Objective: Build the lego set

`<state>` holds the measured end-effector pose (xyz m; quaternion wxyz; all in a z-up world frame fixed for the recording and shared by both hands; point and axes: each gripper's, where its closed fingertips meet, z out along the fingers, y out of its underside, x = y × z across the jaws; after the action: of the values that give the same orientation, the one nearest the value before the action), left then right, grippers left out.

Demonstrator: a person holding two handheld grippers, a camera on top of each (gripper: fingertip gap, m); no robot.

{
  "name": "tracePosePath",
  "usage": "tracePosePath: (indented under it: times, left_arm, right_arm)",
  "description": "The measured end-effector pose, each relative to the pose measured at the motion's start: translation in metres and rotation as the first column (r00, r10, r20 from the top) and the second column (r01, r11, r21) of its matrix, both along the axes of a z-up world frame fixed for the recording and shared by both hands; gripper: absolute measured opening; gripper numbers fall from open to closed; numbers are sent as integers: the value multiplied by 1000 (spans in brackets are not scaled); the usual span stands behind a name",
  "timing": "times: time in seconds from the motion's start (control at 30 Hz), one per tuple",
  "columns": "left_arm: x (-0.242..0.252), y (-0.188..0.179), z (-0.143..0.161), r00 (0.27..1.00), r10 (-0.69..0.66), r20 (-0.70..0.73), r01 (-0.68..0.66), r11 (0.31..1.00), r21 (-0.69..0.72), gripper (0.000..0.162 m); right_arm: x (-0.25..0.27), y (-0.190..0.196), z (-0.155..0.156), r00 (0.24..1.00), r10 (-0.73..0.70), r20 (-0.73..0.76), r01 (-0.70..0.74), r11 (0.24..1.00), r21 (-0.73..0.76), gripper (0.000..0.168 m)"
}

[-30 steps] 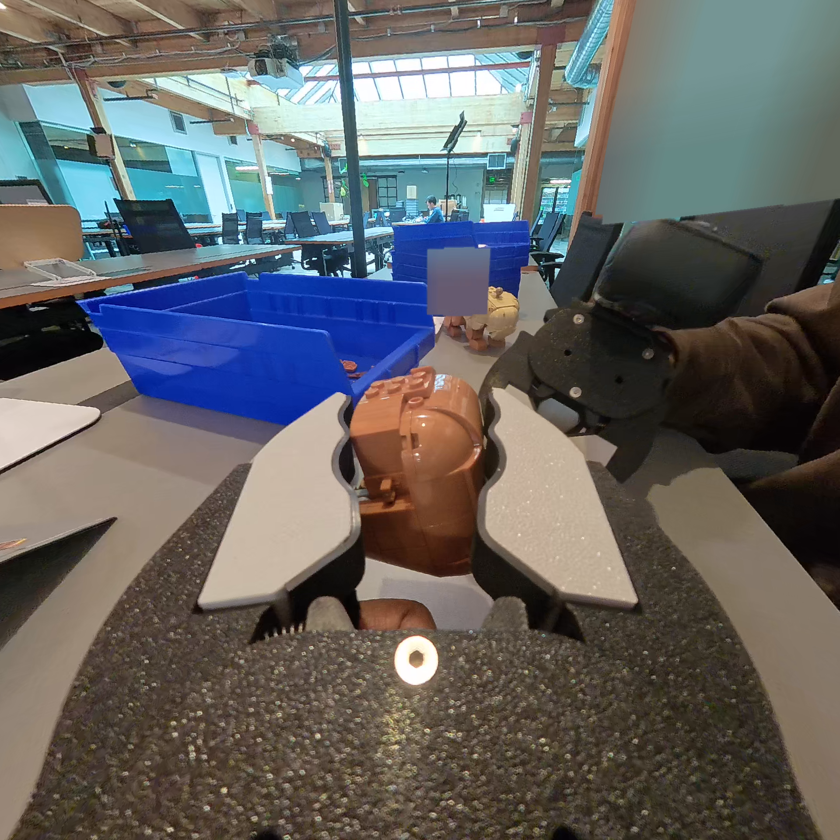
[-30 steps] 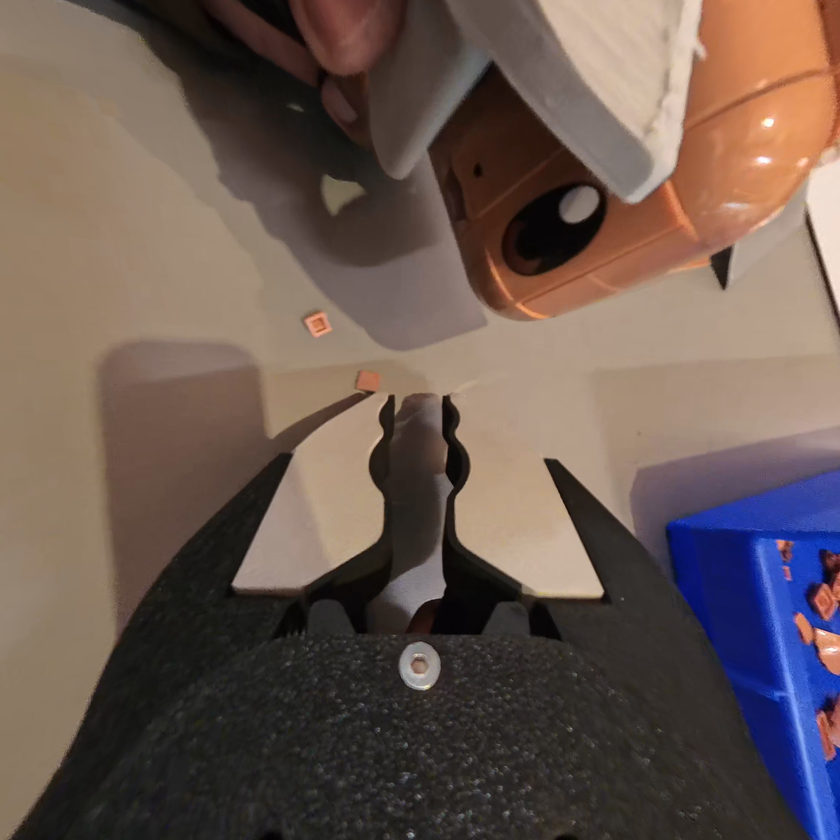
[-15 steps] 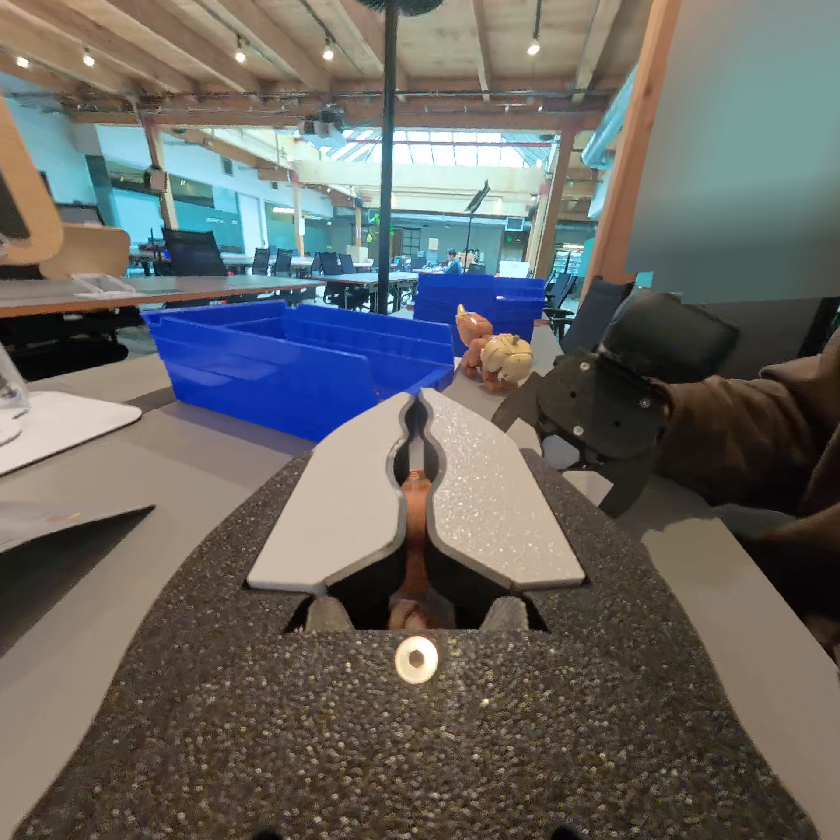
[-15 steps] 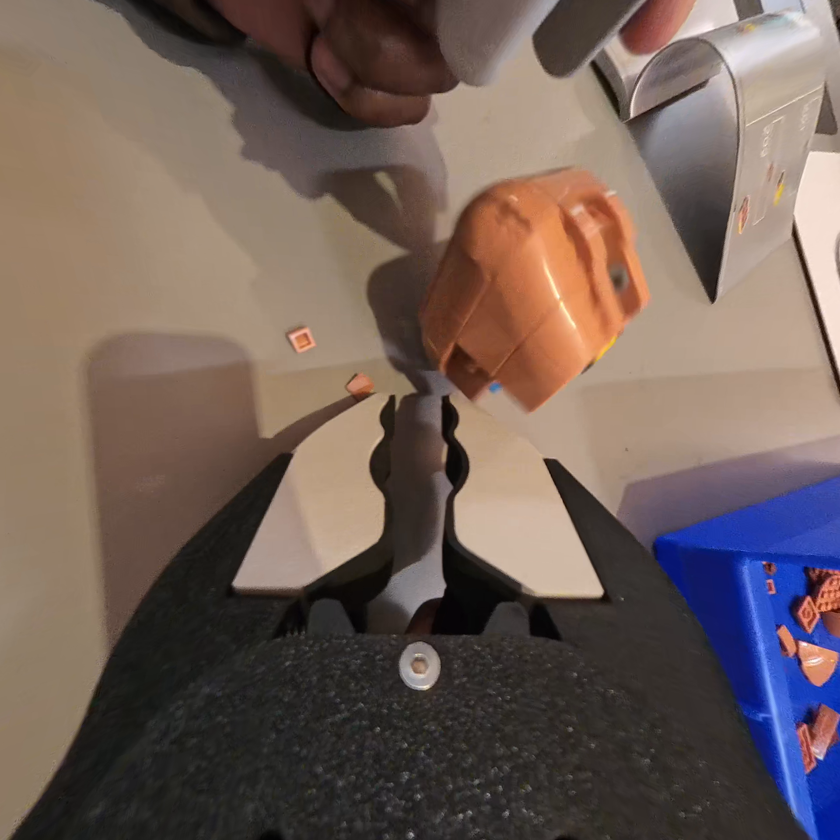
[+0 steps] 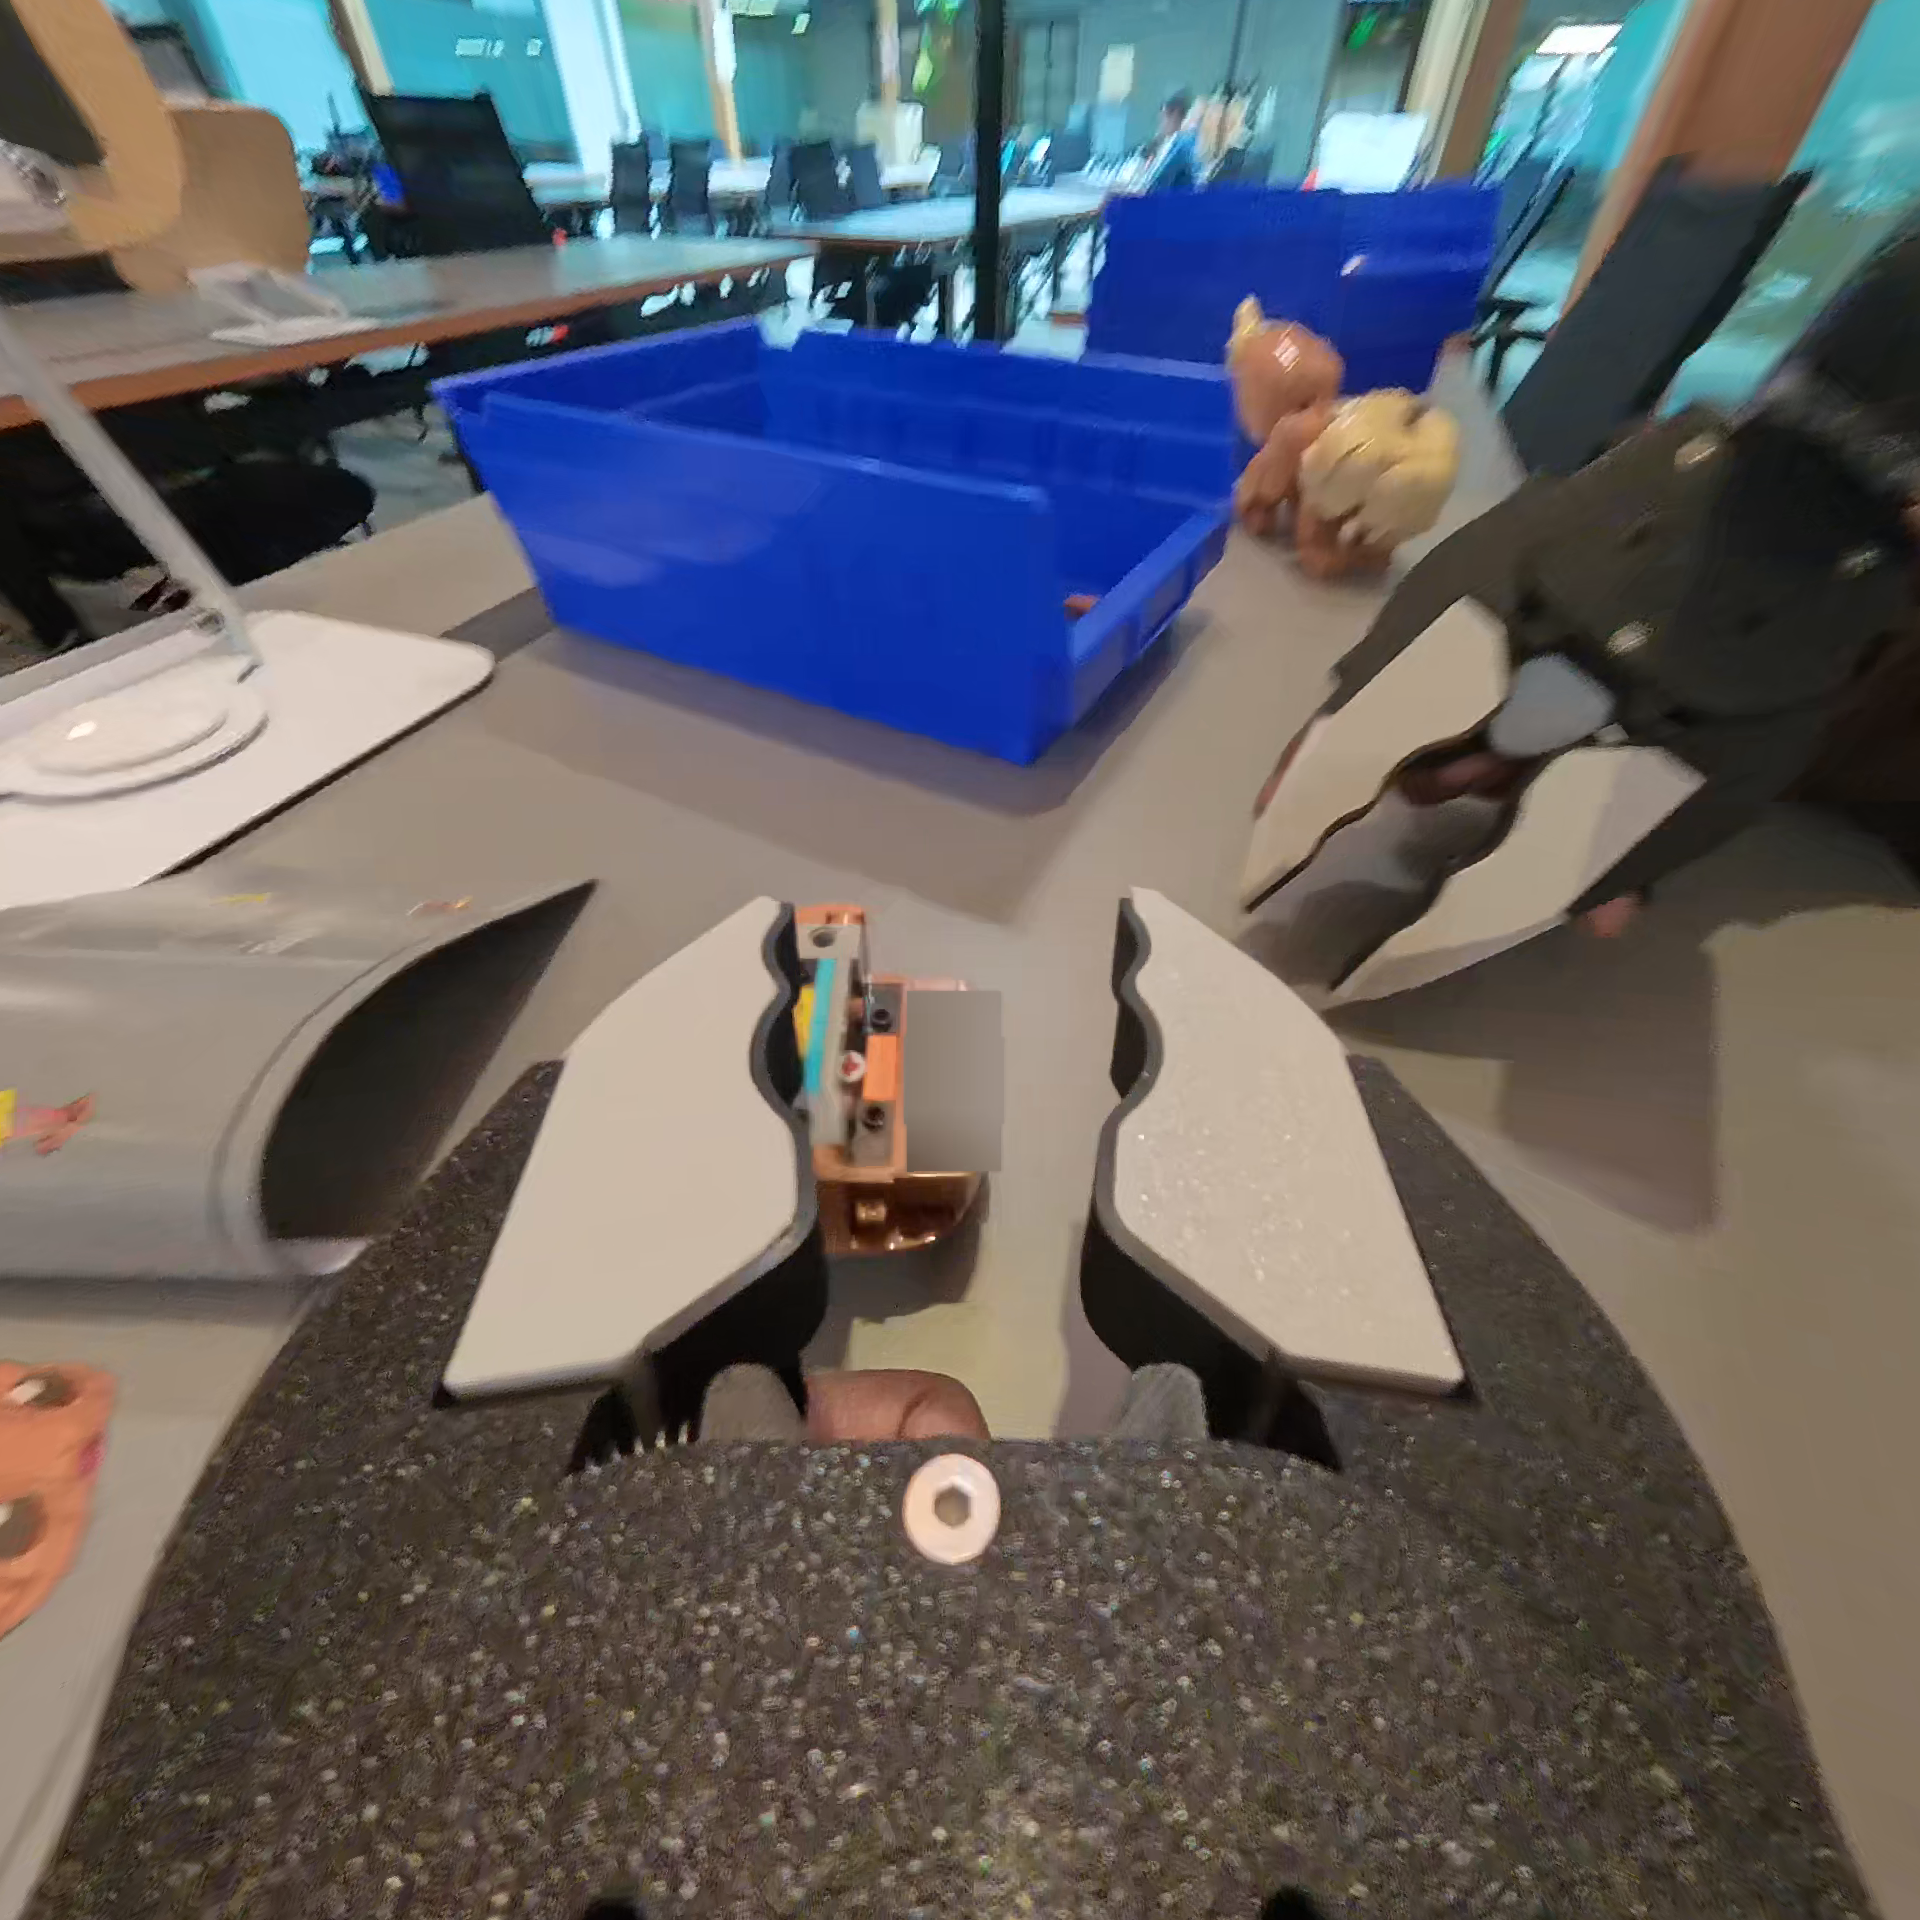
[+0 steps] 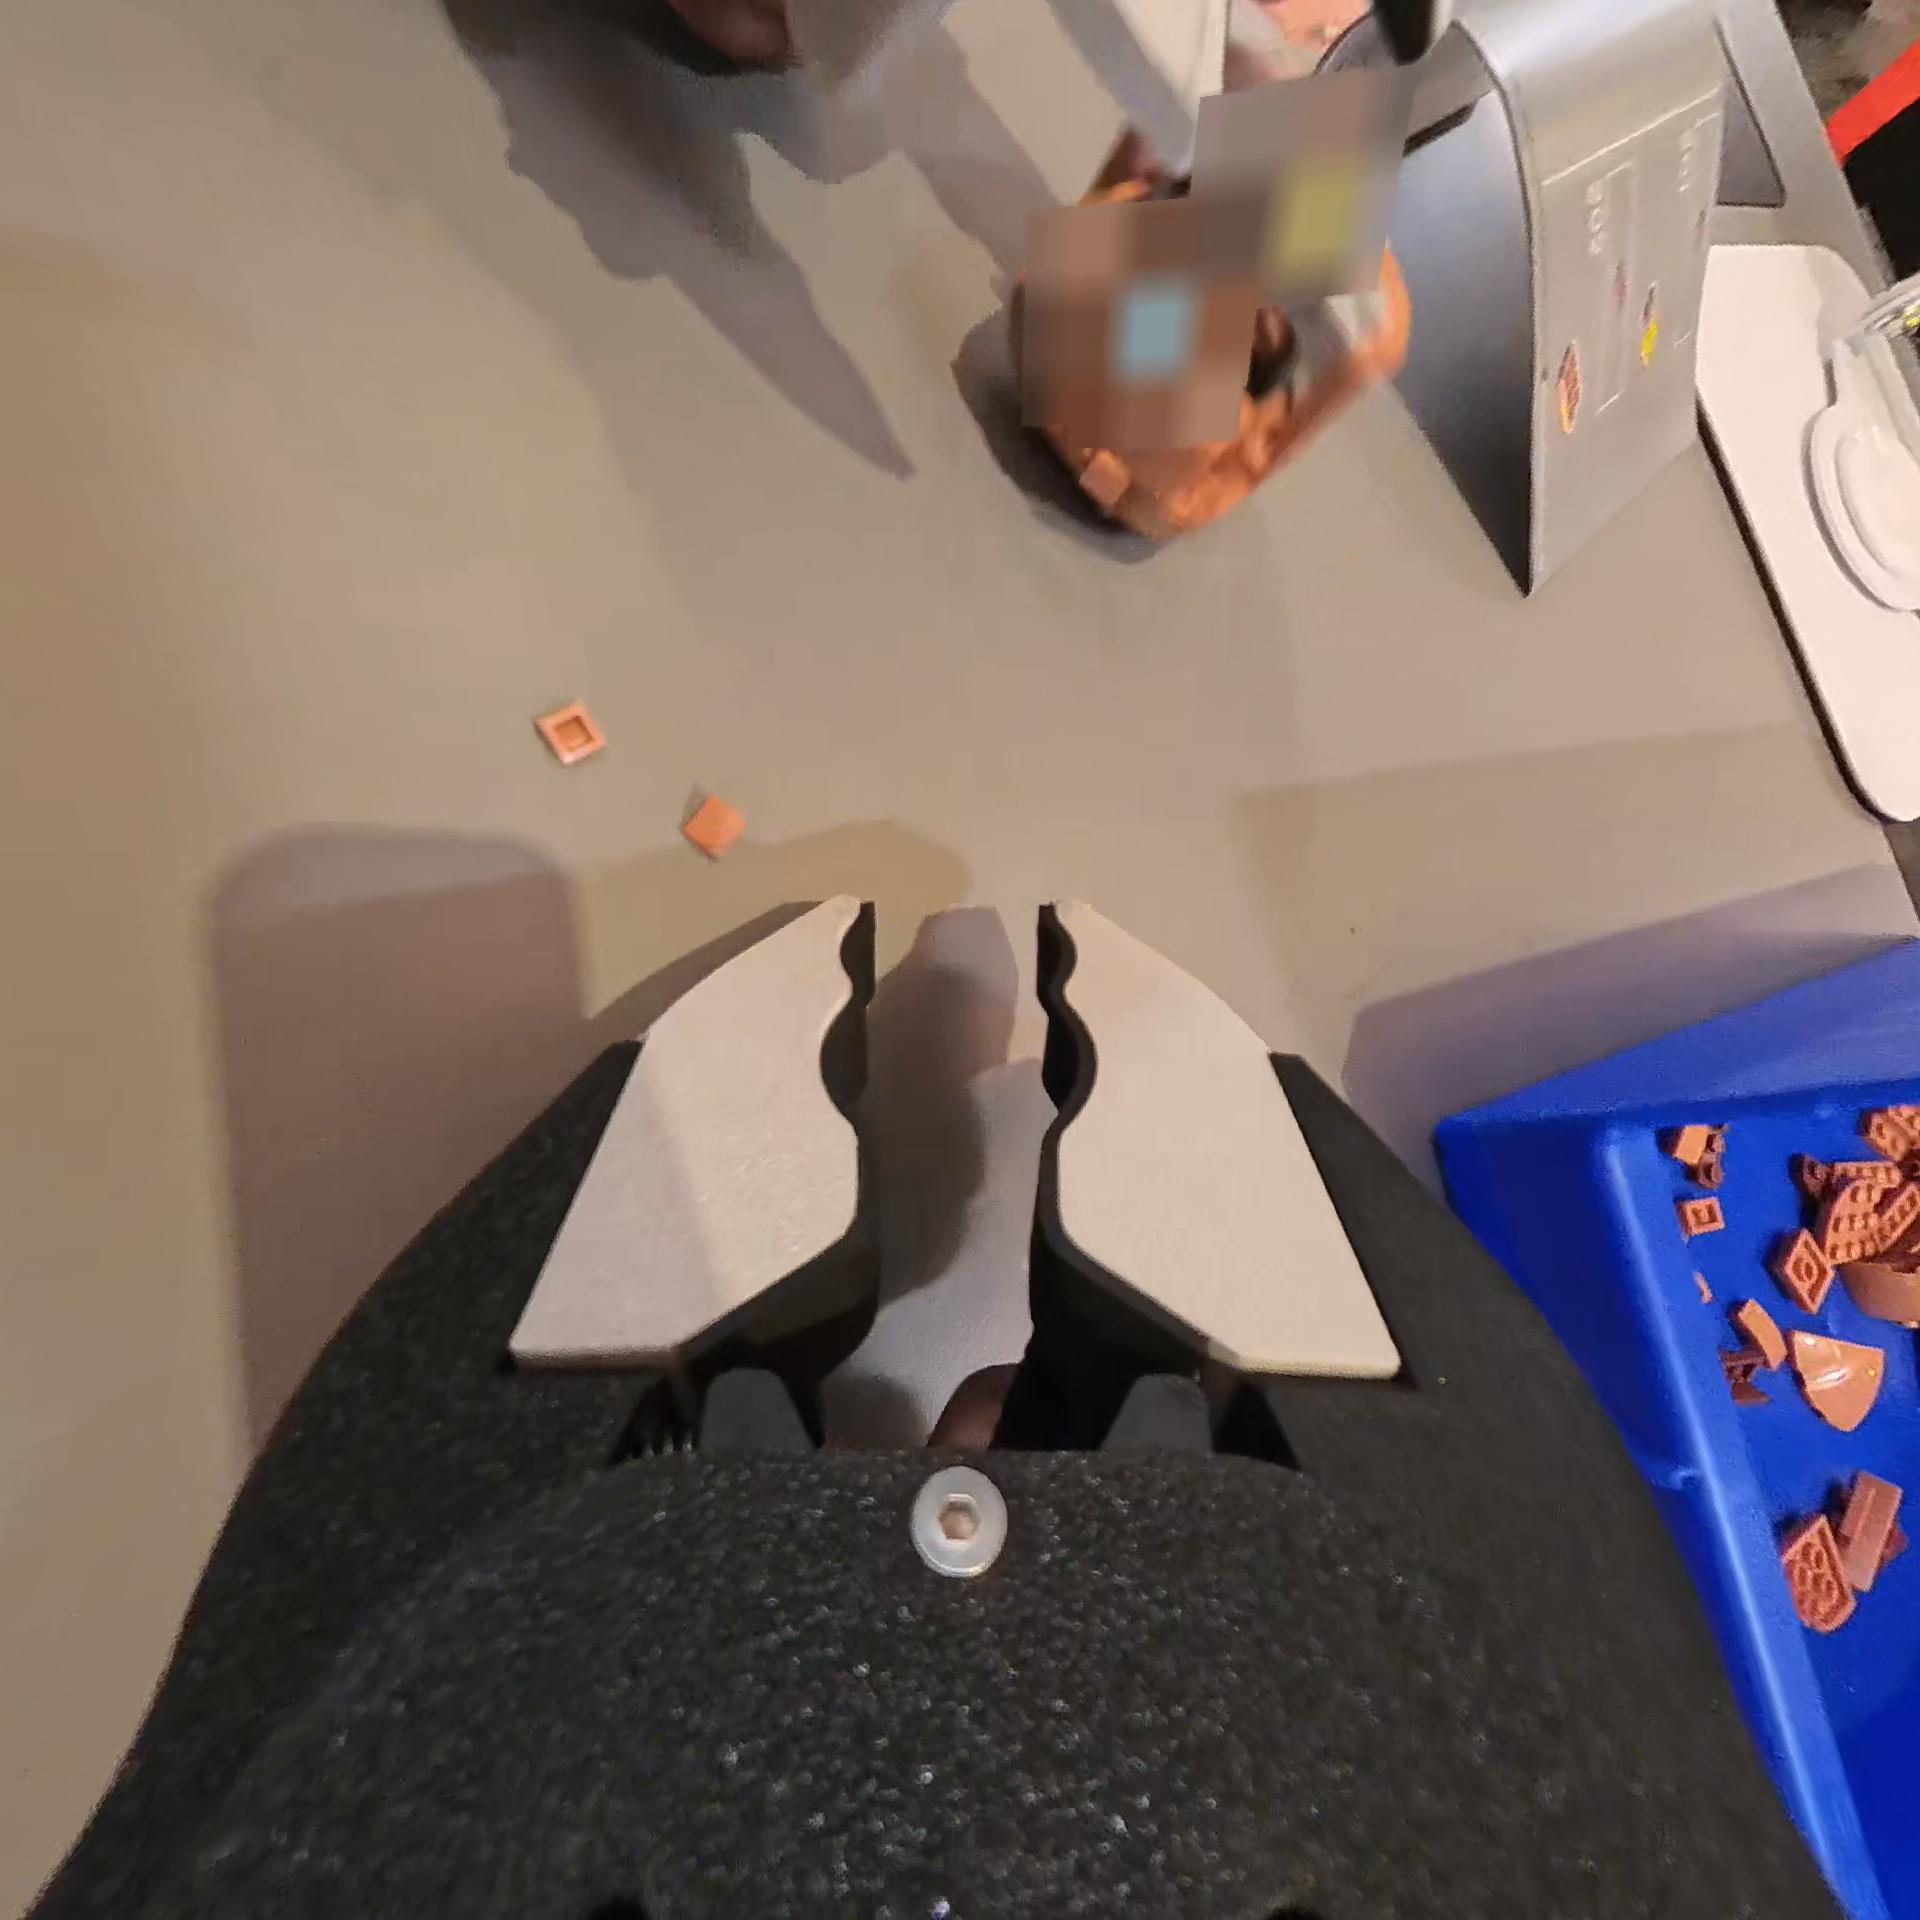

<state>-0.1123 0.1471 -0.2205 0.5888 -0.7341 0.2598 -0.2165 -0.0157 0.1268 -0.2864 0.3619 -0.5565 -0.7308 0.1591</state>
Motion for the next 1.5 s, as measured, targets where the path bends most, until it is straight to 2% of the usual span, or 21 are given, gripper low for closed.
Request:
tracePosePath:
  times: [0.1,0.37,0.5,0.63,0.73,0.87,0.93,1.03,1.13,1.2,1.33,1.5]
  left_arm:
    - [-19,5,-9,996,54,-66,-57,998,-42,65]
    - [-55,0,-16,957,125,-261,-142,989,-45,77]
    - [-74,0,-22,906,60,-419,-111,989,-98,83]
    - [-82,0,-32,837,-113,-535,7,981,-196,86]
    - [-81,0,-43,746,-278,-605,148,955,-256,89]
    - [-71,7,-37,623,-411,-665,285,912,-296,89]
    - [-68,8,-34,520,-471,-712,316,881,-351,88]
    - [-64,10,-38,337,-560,-757,298,826,-479,88]
    - [-64,9,-53,139,-643,-753,224,761,-609,89]
    - [-61,10,-59,49,-672,-739,207,731,-650,87]
    - [-61,11,-67,-4,-716,-698,172,687,-706,78]
    - [-58,12,-64,16,-737,-676,200,665,-720,66]
  right_arm:
    - [-9,-1,5,1000,9,-4,-9,1000,11,30]
    - [-12,6,3,1000,-1,21,0,1000,29,31]
    - [-9,9,6,1000,-6,10,6,1000,24,31]
    - [-8,10,11,1000,-8,-6,8,1000,21,31]
    - [-3,8,11,1000,1,3,-1,1000,29,31]
    - [6,10,11,1000,1,17,-1,999,35,31]
    - [10,11,10,1000,-4,19,3,1000,30,31]
    - [12,11,8,1000,-4,22,3,1000,24,31]
    - [12,10,8,1000,0,16,0,1000,21,31]
    - [13,9,9,1000,2,12,-2,1000,21,31]
    - [18,8,10,1000,1,9,-1,1000,20,31]
    - [26,8,8,1000,-8,10,8,1000,17,31]
